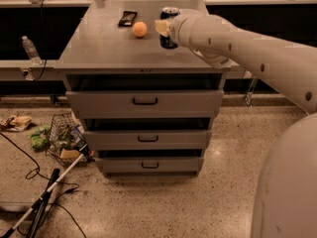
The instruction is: Move pepsi can near white bowl
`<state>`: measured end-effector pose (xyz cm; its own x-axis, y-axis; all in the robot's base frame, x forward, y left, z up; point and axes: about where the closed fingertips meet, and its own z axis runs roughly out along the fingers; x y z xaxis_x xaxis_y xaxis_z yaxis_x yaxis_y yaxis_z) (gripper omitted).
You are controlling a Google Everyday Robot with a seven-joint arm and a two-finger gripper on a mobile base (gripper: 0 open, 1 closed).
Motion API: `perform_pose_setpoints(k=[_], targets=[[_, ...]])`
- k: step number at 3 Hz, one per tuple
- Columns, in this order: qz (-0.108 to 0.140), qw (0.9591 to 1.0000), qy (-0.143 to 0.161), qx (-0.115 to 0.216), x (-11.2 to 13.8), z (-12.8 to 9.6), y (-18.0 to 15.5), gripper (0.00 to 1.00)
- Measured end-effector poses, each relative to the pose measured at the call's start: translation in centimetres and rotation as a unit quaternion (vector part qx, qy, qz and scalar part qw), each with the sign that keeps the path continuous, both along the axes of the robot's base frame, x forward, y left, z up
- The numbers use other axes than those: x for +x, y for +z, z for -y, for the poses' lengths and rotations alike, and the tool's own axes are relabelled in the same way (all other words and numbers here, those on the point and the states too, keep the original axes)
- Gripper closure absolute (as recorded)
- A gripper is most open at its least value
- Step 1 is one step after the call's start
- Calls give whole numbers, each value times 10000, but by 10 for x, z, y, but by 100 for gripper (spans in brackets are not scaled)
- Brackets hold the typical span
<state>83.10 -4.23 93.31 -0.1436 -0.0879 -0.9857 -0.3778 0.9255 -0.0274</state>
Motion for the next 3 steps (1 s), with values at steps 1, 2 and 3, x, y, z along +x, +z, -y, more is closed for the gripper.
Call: perform_pose_setpoints(k=[1,2,3], targets=[[-61,9999,80,-101,10,8,-26,100],[57,9999,88,-124,25,11,-28,100],[242,9994,154,-213,44,8,-22,100]])
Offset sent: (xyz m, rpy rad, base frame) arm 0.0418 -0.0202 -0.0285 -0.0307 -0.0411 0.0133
